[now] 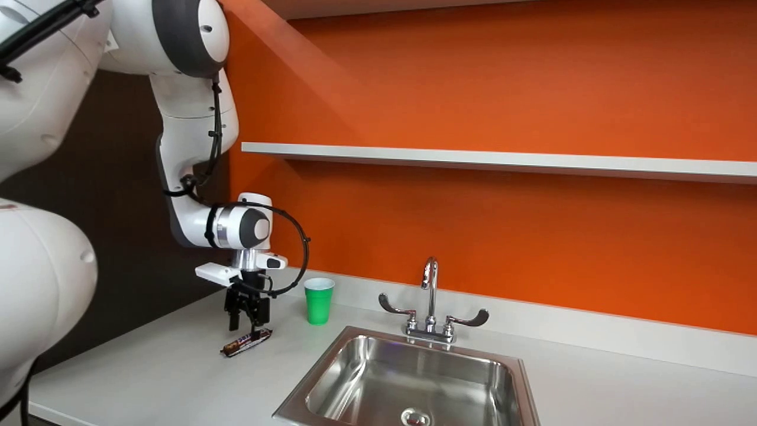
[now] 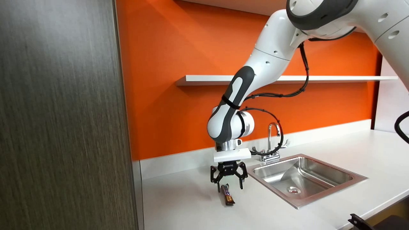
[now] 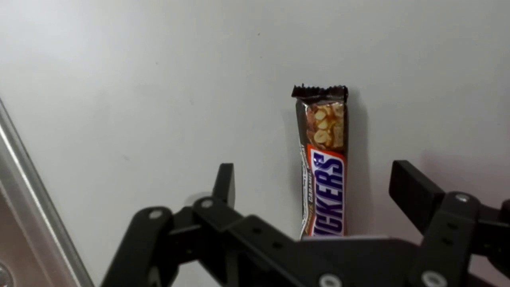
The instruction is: Put the chocolate bar on the bottom shelf
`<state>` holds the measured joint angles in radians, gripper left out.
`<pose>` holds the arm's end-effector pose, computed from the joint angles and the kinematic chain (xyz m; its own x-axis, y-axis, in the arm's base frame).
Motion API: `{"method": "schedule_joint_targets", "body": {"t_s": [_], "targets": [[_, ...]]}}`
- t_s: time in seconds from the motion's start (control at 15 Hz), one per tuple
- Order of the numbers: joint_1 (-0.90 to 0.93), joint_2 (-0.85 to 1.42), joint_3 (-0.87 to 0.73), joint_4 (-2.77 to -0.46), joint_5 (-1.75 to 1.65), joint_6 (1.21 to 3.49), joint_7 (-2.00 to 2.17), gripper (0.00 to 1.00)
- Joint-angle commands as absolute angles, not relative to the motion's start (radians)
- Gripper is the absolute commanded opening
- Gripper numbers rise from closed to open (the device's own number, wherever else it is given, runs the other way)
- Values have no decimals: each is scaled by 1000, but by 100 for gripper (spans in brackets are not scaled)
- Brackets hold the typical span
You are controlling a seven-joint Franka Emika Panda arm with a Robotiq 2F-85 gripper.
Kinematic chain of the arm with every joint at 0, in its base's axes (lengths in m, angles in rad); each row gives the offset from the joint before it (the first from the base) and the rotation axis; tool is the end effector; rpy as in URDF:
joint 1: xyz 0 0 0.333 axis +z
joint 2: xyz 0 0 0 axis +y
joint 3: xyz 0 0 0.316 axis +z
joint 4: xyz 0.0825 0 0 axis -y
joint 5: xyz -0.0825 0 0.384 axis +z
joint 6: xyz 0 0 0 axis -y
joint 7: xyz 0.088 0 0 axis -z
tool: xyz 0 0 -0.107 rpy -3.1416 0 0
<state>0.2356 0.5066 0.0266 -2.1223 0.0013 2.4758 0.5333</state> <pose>0.5373 0.1446 0.1561 0.9521 -0.2729 -0.1381 -0.2661 -0.9617 0.0658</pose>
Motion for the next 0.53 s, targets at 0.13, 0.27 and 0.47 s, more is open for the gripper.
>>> {"method": "schedule_joint_targets", "body": {"t_s": [0.13,0.27,0.47], "targets": [[260,534,10,-2098,10,2484,556,100],[261,542,10,-2093,13,2485,557,100],[262,553,9,-2088,16,2489,559,100]]}}
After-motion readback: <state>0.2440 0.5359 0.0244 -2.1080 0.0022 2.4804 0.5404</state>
